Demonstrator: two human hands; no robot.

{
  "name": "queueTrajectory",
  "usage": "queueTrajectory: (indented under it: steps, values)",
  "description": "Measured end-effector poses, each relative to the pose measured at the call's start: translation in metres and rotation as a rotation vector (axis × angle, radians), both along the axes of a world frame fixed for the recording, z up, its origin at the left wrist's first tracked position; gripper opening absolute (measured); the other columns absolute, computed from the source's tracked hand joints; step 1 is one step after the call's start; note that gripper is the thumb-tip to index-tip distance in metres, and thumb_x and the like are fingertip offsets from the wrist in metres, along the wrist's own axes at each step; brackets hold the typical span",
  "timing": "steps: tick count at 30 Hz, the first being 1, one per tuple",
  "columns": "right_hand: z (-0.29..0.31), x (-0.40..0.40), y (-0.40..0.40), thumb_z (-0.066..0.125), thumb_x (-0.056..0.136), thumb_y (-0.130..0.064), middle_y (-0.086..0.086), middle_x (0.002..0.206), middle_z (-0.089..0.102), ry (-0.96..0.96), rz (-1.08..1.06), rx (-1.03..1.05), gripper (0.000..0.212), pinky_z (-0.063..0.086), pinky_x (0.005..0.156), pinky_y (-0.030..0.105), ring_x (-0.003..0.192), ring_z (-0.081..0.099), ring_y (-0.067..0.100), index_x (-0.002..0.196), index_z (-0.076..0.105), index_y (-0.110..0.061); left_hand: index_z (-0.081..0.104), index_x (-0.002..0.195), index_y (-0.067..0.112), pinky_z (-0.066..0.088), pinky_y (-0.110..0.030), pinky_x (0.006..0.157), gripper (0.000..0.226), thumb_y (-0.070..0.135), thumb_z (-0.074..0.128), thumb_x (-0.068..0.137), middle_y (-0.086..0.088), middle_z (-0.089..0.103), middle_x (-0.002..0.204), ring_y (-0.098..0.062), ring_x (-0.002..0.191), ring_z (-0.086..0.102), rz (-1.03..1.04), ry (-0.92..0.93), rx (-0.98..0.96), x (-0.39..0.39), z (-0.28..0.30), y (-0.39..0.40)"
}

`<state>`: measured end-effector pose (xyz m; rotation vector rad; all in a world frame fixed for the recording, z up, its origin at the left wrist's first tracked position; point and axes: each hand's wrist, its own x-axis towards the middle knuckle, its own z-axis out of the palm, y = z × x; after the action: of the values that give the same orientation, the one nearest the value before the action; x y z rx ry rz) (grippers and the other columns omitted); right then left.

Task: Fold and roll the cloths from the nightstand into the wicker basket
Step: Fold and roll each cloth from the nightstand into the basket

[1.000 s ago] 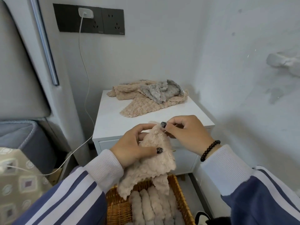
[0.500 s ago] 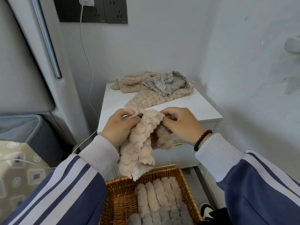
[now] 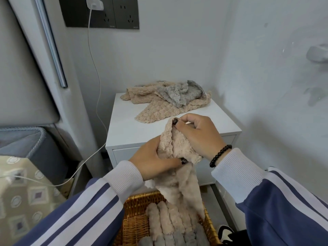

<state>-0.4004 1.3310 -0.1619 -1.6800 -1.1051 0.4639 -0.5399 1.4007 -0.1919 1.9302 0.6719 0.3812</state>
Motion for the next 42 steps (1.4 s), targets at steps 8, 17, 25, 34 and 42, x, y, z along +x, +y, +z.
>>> queueTrajectory:
  steps: [8, 17, 25, 34, 42]
  values:
    - [0.020, 0.045, -0.006, 0.069, 0.086, -0.021, -0.011, 0.053, 0.053, -0.151, -0.159, -0.006, 0.014, 0.029, 0.037, 0.007, 0.031, 0.041, 0.002, 0.080, 0.072, -0.009, 0.059, 0.076, 0.009, 0.041, -0.031, 0.063, 0.005, 0.009, 0.055, 0.079, -0.007, 0.060, 0.072, -0.026, 0.072, 0.054, 0.332, 0.118, 0.264, -0.010, 0.000, 0.031]
    - [0.021, 0.077, 0.004, 0.084, 0.071, -0.021, -0.015, 0.036, 0.048, -0.373, 0.069, -0.486, 0.020, 0.032, 0.036, 0.008, 0.033, 0.045, -0.004, 0.085, 0.072, -0.014, 0.064, 0.095, 0.027, 0.038, -0.013, 0.058, 0.024, 0.005, 0.060, 0.085, 0.008, 0.065, 0.088, -0.003, 0.079, 0.056, 0.482, 0.096, 0.310, -0.026, 0.000, 0.067]
    - [0.016, 0.092, 0.031, 0.058, 0.089, -0.009, -0.011, 0.063, 0.044, -0.544, -0.246, -0.320, 0.015, 0.040, 0.055, 0.020, 0.055, 0.044, 0.004, 0.082, 0.070, -0.012, 0.068, 0.093, 0.023, 0.044, -0.024, 0.071, 0.018, 0.009, 0.062, 0.085, 0.007, 0.065, 0.088, -0.015, 0.085, 0.059, 0.565, 0.099, 0.351, -0.013, 0.002, 0.092]
    - [-0.027, 0.083, 0.063, 0.080, 0.074, -0.034, -0.002, 0.091, 0.057, -0.451, 0.150, -0.657, 0.035, 0.046, 0.076, 0.026, 0.087, 0.055, 0.015, 0.097, 0.067, -0.011, 0.055, 0.108, 0.017, 0.039, -0.029, 0.068, 0.021, 0.027, 0.061, 0.091, 0.001, 0.060, 0.095, -0.019, 0.088, 0.056, 0.532, 0.142, 0.225, 0.013, -0.012, 0.113]
    - [-0.005, 0.096, 0.072, 0.075, 0.078, -0.015, 0.013, 0.070, 0.058, -0.460, -0.021, -0.510, 0.024, 0.044, 0.058, 0.025, 0.062, 0.053, 0.025, 0.086, 0.068, 0.007, 0.052, 0.107, 0.020, 0.043, -0.029, 0.075, 0.048, 0.040, 0.080, 0.074, 0.010, 0.057, 0.093, -0.011, 0.085, 0.055, 0.422, 0.136, 0.187, 0.017, -0.006, 0.123]
